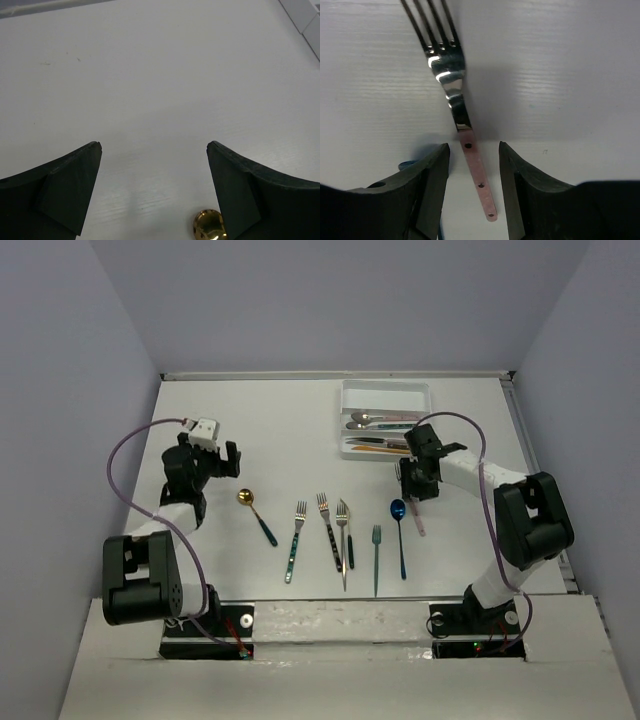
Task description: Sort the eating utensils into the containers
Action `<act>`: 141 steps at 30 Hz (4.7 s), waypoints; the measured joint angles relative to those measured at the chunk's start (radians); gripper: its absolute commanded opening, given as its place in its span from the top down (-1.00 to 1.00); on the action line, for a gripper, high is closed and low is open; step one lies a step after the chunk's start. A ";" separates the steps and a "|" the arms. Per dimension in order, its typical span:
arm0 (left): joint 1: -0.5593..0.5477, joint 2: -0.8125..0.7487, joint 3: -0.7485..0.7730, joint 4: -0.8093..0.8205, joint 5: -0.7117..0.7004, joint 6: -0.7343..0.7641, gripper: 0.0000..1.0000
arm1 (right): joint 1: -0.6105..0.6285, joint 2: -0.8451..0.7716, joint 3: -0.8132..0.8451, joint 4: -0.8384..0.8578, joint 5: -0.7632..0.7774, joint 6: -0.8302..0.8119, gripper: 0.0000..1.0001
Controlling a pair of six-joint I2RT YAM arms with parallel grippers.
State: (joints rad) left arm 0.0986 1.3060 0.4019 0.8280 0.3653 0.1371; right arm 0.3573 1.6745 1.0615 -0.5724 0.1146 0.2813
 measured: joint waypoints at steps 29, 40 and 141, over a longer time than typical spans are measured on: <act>0.003 -0.116 0.456 -1.083 -0.237 0.183 -0.98 | -0.048 -0.018 -0.086 0.041 0.027 0.022 1.00; 0.003 -0.146 0.426 -1.053 -0.227 0.184 -0.98 | -0.048 -0.238 -0.012 -0.109 0.081 -0.025 1.00; 0.008 -0.171 0.409 -1.023 -0.148 0.199 -0.98 | 0.252 -0.212 -0.182 -0.162 0.019 0.306 -0.43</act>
State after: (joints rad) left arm 0.1070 1.1347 0.8112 -0.1951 0.2173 0.3359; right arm 0.6094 1.4624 0.8799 -0.7345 0.1337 0.5877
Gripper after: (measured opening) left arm 0.989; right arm 0.741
